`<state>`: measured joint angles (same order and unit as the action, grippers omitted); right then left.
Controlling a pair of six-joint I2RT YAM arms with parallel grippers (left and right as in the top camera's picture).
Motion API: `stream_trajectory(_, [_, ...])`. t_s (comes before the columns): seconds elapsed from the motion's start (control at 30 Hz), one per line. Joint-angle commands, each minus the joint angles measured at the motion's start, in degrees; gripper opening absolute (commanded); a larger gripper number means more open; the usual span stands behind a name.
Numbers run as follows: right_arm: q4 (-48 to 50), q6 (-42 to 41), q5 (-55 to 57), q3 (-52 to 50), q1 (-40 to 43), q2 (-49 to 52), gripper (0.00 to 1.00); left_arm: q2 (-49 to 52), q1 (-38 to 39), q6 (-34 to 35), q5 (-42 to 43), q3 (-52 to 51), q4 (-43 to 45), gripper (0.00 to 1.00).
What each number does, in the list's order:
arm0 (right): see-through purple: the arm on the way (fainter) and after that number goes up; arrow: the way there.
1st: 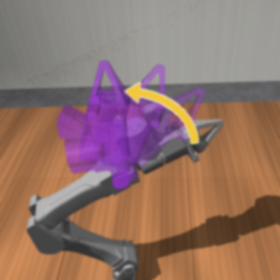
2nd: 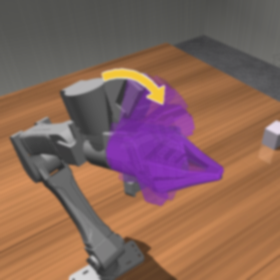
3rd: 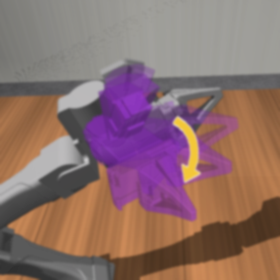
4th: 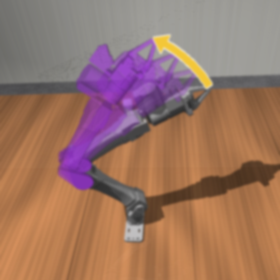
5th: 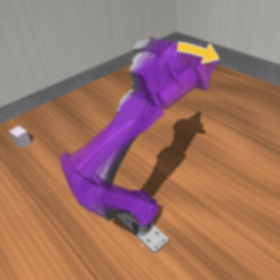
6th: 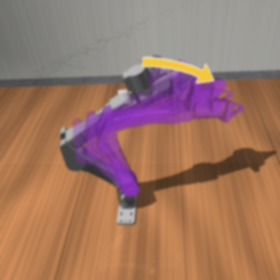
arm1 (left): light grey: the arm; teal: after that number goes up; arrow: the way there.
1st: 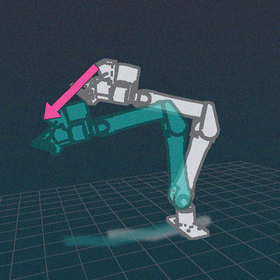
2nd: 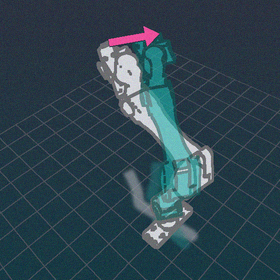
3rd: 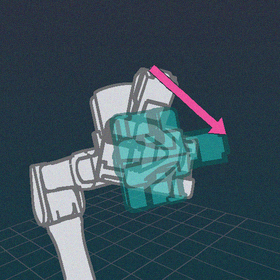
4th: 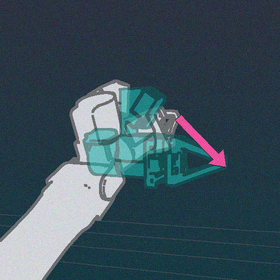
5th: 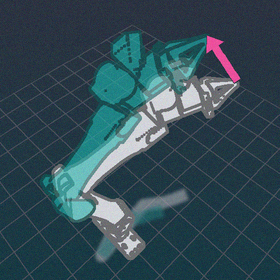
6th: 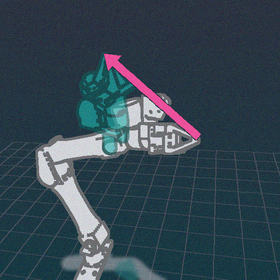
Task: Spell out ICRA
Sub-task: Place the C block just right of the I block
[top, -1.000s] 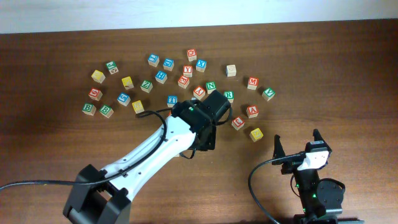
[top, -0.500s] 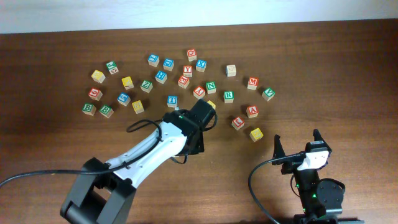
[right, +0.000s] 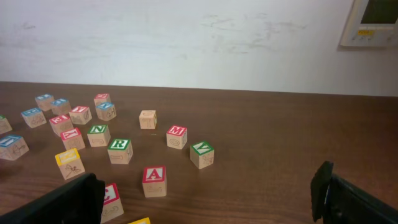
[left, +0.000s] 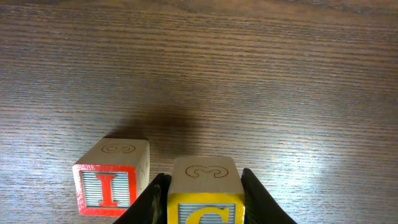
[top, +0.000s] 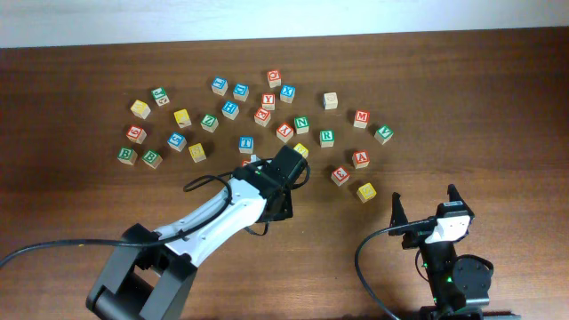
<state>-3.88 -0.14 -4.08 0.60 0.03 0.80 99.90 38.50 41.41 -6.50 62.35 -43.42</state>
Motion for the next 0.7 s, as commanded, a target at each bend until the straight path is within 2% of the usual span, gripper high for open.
stream_trajectory(0.0, [-0.37, -0.09, -0.15, -0.28, 0.37, -0.44, 0.98, -0.48, -0.04, -0.70, -0.81, -0.50, 0.15, 0.26])
stream_trajectory(0.27, [-0.37, -0.09, -0.15, -0.28, 0.37, -0.44, 0.98, -0.48, -0.04, -0.72, 0.24, -5.31, 4.85, 0.27])
stream_trajectory(0.67, [-0.37, -0.09, -0.13, -0.28, 0.37, -0.44, 0.98, -0.48, -0.04, -0.76, 0.83, -5.31, 6.69, 0.29])
